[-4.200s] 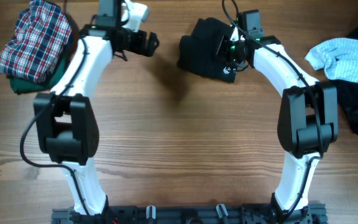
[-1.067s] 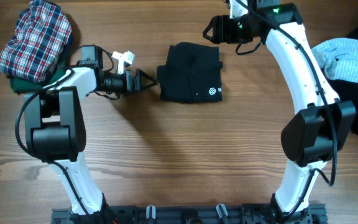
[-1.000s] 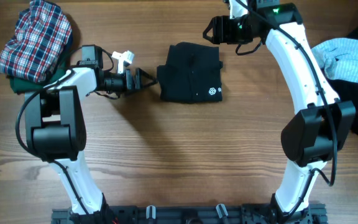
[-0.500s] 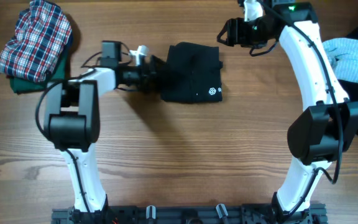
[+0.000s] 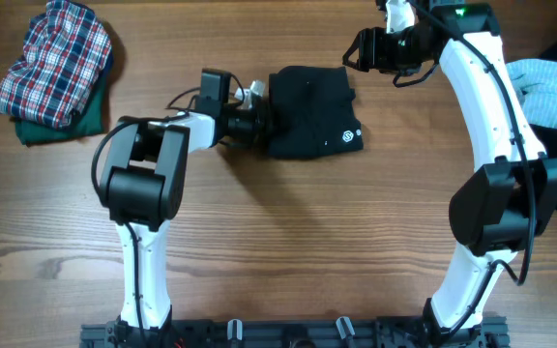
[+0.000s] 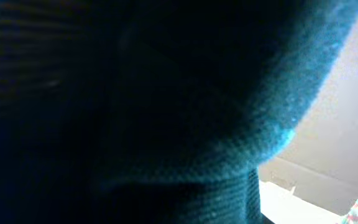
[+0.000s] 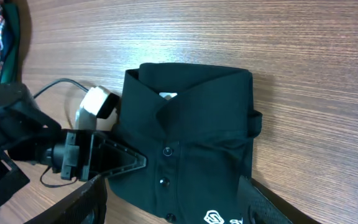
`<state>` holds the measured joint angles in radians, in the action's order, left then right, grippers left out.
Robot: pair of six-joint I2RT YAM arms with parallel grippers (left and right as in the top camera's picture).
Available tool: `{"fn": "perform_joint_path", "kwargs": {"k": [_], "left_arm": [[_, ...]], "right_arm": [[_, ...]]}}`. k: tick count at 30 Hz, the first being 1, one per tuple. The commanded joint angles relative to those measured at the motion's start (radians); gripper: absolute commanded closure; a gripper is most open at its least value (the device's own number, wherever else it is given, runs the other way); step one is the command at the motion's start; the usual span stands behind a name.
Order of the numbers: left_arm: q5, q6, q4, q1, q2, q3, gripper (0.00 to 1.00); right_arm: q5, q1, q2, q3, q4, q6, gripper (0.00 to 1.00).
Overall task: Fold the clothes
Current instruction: 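Push the folded black shirt's left side with the left gripper to square it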
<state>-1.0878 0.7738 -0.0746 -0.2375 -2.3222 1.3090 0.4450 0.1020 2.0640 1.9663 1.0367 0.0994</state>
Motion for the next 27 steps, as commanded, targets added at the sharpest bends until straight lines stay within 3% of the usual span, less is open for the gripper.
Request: {"fn": "perform_joint_path", "kwargs": {"k": [1,5,14,27], "left_arm": [[0.203,0.028,0.015,-0.007,-0.087,-0.052,0.73],[0.203,0.028,-0.026,-0.006,-0.087,-0.052,0.95],[0.106,0.019,-0.064,0.06,-0.064,0.01,0.96],[0.105,-0.015,-0.064,0.109,0.097,0.029,0.96]], "right_arm": [[0.017,0.001,-0.034,0.024,0.005,-0.022,0.32],[0.016,0.001,-0.034,0.024,0.005,-0.032,0.32],[-0.057,0.001,-0.034,0.024,-0.002,-0.049,0.31],[-0.221,-0.006,-0.027,0.023,-0.027,-0.018,0.25]]}}
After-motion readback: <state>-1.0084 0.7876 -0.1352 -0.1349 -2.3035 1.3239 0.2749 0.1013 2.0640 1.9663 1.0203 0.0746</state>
